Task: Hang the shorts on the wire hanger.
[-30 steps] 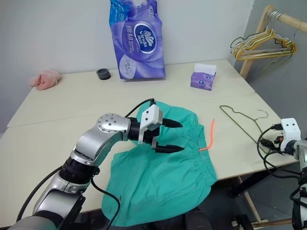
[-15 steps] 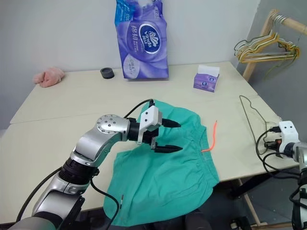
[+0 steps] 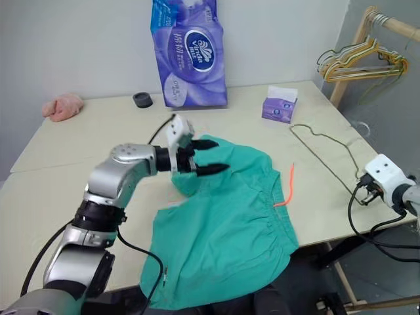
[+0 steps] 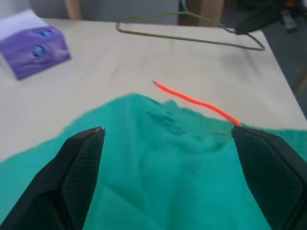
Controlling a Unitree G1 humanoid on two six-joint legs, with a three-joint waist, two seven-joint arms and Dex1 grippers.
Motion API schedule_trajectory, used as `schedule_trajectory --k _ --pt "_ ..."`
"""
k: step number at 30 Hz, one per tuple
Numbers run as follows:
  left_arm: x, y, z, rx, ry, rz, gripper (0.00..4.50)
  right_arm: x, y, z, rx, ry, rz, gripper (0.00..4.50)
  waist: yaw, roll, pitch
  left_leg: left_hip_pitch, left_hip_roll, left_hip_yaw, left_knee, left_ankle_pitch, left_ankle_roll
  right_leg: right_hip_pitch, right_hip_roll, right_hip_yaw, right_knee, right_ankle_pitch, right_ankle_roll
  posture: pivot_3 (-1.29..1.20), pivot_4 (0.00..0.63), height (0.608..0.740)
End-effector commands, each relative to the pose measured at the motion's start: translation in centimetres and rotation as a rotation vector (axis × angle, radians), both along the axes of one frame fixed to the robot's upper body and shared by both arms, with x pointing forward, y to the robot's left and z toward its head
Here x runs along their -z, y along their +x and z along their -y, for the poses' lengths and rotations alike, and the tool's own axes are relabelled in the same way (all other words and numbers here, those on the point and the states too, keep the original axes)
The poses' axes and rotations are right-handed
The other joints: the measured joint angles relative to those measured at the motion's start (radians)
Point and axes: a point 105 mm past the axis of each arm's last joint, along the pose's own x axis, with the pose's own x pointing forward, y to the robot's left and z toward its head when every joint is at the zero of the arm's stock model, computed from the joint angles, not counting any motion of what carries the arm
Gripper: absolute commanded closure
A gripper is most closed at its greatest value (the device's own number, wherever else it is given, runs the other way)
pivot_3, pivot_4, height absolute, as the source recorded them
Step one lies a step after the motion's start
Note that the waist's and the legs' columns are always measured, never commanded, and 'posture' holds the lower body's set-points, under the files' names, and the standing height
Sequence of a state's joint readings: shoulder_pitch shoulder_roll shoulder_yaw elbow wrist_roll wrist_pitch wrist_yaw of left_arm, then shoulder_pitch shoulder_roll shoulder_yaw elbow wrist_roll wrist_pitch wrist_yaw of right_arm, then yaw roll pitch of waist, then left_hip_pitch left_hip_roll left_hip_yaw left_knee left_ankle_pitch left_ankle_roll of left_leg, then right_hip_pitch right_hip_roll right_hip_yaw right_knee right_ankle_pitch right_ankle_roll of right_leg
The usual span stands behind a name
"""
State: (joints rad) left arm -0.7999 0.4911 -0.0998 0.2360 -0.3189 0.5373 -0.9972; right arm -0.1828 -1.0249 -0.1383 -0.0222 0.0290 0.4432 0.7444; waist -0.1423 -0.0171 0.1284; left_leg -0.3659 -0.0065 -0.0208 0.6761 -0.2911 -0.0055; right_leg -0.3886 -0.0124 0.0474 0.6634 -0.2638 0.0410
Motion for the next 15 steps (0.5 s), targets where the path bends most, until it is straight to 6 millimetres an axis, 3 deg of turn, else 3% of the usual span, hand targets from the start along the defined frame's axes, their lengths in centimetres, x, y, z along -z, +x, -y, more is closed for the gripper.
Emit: schedule_trajectory --k 1,4,8,15 --pt "-2.0 1.2 -2.2 -0.045 -0.059 -0.003 0.03 -2.7 0.0 -3.1 -0.171 -0.155 0.105 4.5 0.001 0.0 0.0 0.0 0.0 0.0 0.0 0.0 0.0 0.0 0.0 0.0 0.0 0.0 0.0 -0.19 0.098 0.74" --pt "-2.4 0.9 -3.1 0.015 -0.064 -0.077 0.03 -3.5 0.2 -5.2 -0.293 -0.278 0.177 4.5 0.0 0.0 0.001 0.0 0.0 0.001 0.0 0.0 0.0 0.0 0.0 -0.001 -0.001 0.0 0.0 -0.19 0.093 0.74" --pt "-1.4 -0.4 -4.2 0.122 0.038 -0.16 0.03 -4.2 0.7 -7.2 -0.434 -0.436 0.259 4.5 0.0 -0.001 0.001 -0.001 -0.001 0.003 0.0 -0.001 -0.002 -0.001 -0.001 0.0 -0.002 0.0 0.0 -0.19 0.089 0.74" --pt "0.6 -2.5 -3.8 0.289 0.166 -0.243 0.03 -4.2 1.3 -11.7 -0.682 -0.564 0.375 4.5 0.001 -0.001 0.001 -0.001 -0.001 0.002 0.0 -0.002 -0.003 -0.001 -0.002 -0.001 -0.001 0.0 -0.001 -0.19 0.085 0.74"
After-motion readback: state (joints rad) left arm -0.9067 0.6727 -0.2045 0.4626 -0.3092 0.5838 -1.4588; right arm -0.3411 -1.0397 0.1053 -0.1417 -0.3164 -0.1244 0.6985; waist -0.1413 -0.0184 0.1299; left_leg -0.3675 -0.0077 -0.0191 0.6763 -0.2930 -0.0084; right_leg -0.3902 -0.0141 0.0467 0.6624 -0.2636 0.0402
